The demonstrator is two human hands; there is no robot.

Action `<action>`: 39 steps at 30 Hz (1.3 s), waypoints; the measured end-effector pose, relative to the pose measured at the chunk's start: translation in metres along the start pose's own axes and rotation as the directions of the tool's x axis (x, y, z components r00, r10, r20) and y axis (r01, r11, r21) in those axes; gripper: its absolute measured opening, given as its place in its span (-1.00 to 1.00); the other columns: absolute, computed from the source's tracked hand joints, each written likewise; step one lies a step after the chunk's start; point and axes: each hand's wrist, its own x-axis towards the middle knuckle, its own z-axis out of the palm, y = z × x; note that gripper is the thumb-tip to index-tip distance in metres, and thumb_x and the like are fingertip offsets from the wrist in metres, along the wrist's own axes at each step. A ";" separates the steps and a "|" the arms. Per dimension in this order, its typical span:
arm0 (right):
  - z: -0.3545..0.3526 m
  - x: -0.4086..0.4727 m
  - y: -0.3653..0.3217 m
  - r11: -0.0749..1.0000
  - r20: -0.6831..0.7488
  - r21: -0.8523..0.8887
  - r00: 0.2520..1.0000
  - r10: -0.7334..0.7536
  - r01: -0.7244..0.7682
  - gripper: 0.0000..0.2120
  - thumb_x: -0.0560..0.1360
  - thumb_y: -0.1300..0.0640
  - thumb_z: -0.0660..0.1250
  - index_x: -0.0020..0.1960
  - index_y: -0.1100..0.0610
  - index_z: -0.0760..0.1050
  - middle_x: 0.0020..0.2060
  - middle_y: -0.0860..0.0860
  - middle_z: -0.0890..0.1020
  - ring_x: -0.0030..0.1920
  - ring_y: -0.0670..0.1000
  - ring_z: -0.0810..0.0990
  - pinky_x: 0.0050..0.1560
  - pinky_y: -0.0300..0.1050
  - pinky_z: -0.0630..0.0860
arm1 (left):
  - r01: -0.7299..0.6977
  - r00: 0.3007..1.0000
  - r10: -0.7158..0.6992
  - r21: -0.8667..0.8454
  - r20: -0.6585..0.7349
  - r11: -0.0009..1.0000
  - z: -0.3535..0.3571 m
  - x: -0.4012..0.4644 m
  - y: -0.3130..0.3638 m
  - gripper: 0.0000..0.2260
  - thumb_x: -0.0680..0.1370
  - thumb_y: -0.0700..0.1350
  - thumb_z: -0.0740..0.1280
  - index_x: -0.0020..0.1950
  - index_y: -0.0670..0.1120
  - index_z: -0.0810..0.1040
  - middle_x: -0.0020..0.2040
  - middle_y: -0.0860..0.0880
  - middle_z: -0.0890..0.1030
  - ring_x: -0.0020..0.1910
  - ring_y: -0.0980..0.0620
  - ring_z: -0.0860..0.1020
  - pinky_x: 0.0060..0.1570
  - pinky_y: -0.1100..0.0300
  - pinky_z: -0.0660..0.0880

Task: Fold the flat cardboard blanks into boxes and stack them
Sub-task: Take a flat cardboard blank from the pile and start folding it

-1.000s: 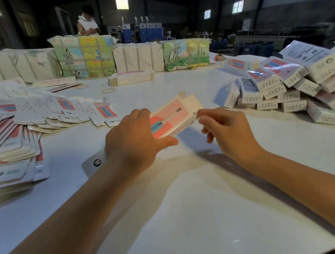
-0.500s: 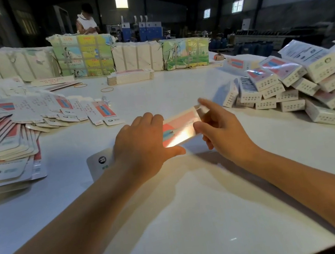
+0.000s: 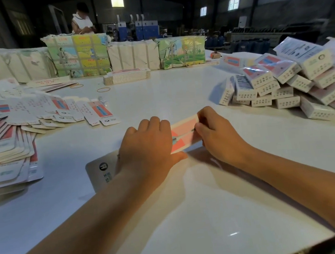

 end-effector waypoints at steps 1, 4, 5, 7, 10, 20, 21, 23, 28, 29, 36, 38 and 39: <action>0.000 0.000 -0.001 1.000 -0.004 -0.016 1.000 -0.001 0.001 -0.89 0.61 0.20 0.10 -0.08 0.13 0.35 -0.27 -0.04 0.49 -0.30 -0.07 0.44 -0.27 -0.14 0.38 | -0.002 1.000 0.002 0.013 0.002 1.000 -0.002 0.000 0.002 -0.43 0.40 0.38 0.25 0.13 -0.07 0.42 -0.02 -0.03 0.49 -0.08 0.00 0.48 -0.18 0.15 0.33; 0.000 -0.004 -0.003 0.996 -0.024 -0.074 0.999 -0.045 0.043 -0.71 0.60 0.23 0.09 -0.28 0.05 0.26 -0.35 -0.03 0.41 -0.34 -0.07 0.36 -0.28 -0.14 0.30 | -0.009 1.000 0.010 0.064 -0.007 0.998 -0.008 0.000 0.006 -0.45 0.28 0.33 0.42 -0.07 -0.12 0.56 -0.21 -0.06 0.55 -0.28 -0.03 0.52 -0.33 0.15 0.39; 0.000 -0.004 -0.004 0.995 -0.026 -0.078 0.997 -0.068 0.066 -0.69 0.60 0.24 0.10 -0.31 0.04 0.24 -0.36 -0.03 0.40 -0.34 -0.07 0.35 -0.28 -0.12 0.29 | -0.008 1.000 0.008 0.054 -0.006 0.998 -0.007 0.001 0.006 -0.45 0.28 0.33 0.42 -0.07 -0.13 0.56 -0.22 -0.06 0.55 -0.29 -0.03 0.52 -0.33 0.15 0.40; -0.002 -0.002 -0.004 0.989 -0.015 -0.098 0.993 -0.114 0.112 -0.69 0.59 0.22 0.13 -0.32 0.05 0.25 -0.36 -0.04 0.39 -0.35 -0.09 0.34 -0.30 -0.14 0.27 | 0.002 1.000 -0.002 0.014 -0.028 1.000 -0.006 0.001 0.005 -0.44 0.33 0.33 0.38 -0.01 -0.14 0.55 -0.17 -0.08 0.56 -0.23 -0.05 0.53 -0.29 0.13 0.40; -0.009 0.001 -0.002 0.968 -0.089 -0.173 0.976 -0.198 0.180 -0.85 0.54 0.09 0.26 -0.21 0.05 0.42 -0.20 -0.02 0.47 -0.27 -0.12 0.41 -0.25 -0.25 0.27 | 0.054 0.997 -0.057 -0.067 -0.046 0.996 -0.010 0.002 -0.001 -0.41 0.35 0.32 0.36 0.04 -0.18 0.53 -0.14 -0.12 0.55 -0.20 -0.09 0.53 -0.28 0.15 0.37; -0.014 0.013 0.007 0.631 0.305 0.703 0.941 0.148 -0.327 -0.64 0.35 0.18 0.38 0.13 0.21 0.51 -0.04 0.20 0.66 -0.12 0.13 0.66 -0.18 -0.06 0.64 | 0.071 0.997 -0.079 -0.246 -0.025 0.967 -0.003 0.002 -0.006 -0.36 0.37 0.39 0.22 0.19 -0.09 0.46 -0.01 -0.04 0.52 -0.06 -0.01 0.48 -0.25 0.20 0.27; -0.013 0.013 0.007 0.677 0.241 0.687 0.962 0.130 -0.264 -0.71 0.39 0.23 0.38 0.10 0.23 0.51 -0.07 0.21 0.66 -0.12 0.14 0.66 -0.15 -0.04 0.65 | 0.071 0.997 -0.079 -0.260 -0.019 0.963 -0.001 0.001 -0.007 -0.37 0.38 0.38 0.22 0.20 -0.09 0.46 0.00 -0.04 0.52 -0.06 -0.01 0.48 -0.25 0.21 0.28; -0.011 0.009 0.005 0.833 0.089 0.542 0.993 0.080 -0.115 -0.85 0.50 0.25 0.33 0.07 0.23 0.51 -0.11 0.18 0.67 -0.17 0.12 0.66 -0.12 -0.01 0.64 | 0.064 0.998 -0.069 -0.294 -0.007 0.954 0.000 0.000 -0.006 -0.37 0.40 0.36 0.22 0.23 -0.10 0.44 0.03 -0.05 0.53 -0.03 -0.01 0.49 -0.25 0.21 0.33; -0.005 -0.006 -0.001 0.915 -0.034 -0.316 0.961 -0.276 0.251 -0.81 0.62 0.10 0.11 0.03 0.18 0.44 -0.21 0.09 0.63 -0.22 0.12 0.58 -0.20 -0.03 0.43 | 0.043 0.999 -0.042 -0.248 0.009 0.968 -0.002 0.000 0.002 -0.38 0.46 0.33 0.18 0.32 -0.08 0.34 0.11 -0.06 0.46 0.05 -0.03 0.47 -0.15 0.15 0.43; -0.002 -0.006 -0.002 0.873 -0.021 -0.396 0.948 -0.317 0.284 -0.78 0.62 0.09 0.08 0.08 0.19 0.43 -0.18 0.11 0.62 -0.22 0.13 0.54 -0.23 -0.03 0.36 | 0.035 0.999 -0.036 -0.232 -0.001 0.972 -0.003 -0.001 0.003 -0.40 0.47 0.31 0.19 0.31 -0.11 0.36 0.10 -0.08 0.47 0.03 -0.06 0.47 -0.16 0.13 0.42; -0.006 -0.006 -0.010 0.926 -0.008 0.378 1.000 0.004 -0.001 -0.65 0.62 0.03 0.14 -0.16 0.12 0.63 -0.21 0.03 0.70 -0.14 0.01 0.65 -0.09 -0.17 0.60 | 0.048 0.997 -0.062 -0.242 -0.050 0.969 -0.008 -0.001 0.002 -0.43 0.46 0.25 0.30 0.23 -0.19 0.46 0.00 -0.15 0.53 -0.09 -0.13 0.52 -0.25 0.13 0.44; -0.008 -0.001 -0.009 0.821 0.045 0.558 0.992 0.116 -0.122 -0.69 0.60 0.15 0.18 -0.18 0.20 0.64 -0.18 0.08 0.71 -0.08 0.10 0.66 -0.05 -0.08 0.62 | 0.055 0.996 -0.072 -0.265 -0.052 0.963 -0.008 -0.002 0.000 -0.43 0.45 0.25 0.30 0.22 -0.18 0.46 -0.01 -0.14 0.53 -0.09 -0.12 0.53 -0.27 0.13 0.42; -0.010 0.001 -0.009 0.777 0.072 0.609 0.986 0.149 -0.161 -0.73 0.58 0.20 0.20 -0.16 0.22 0.64 -0.17 0.11 0.70 -0.08 0.11 0.66 -0.06 -0.06 0.62 | 0.056 0.995 -0.077 -0.296 -0.059 0.954 -0.008 -0.002 -0.002 -0.44 0.44 0.23 0.34 0.19 -0.20 0.49 -0.04 -0.15 0.54 -0.11 -0.14 0.54 -0.30 0.13 0.43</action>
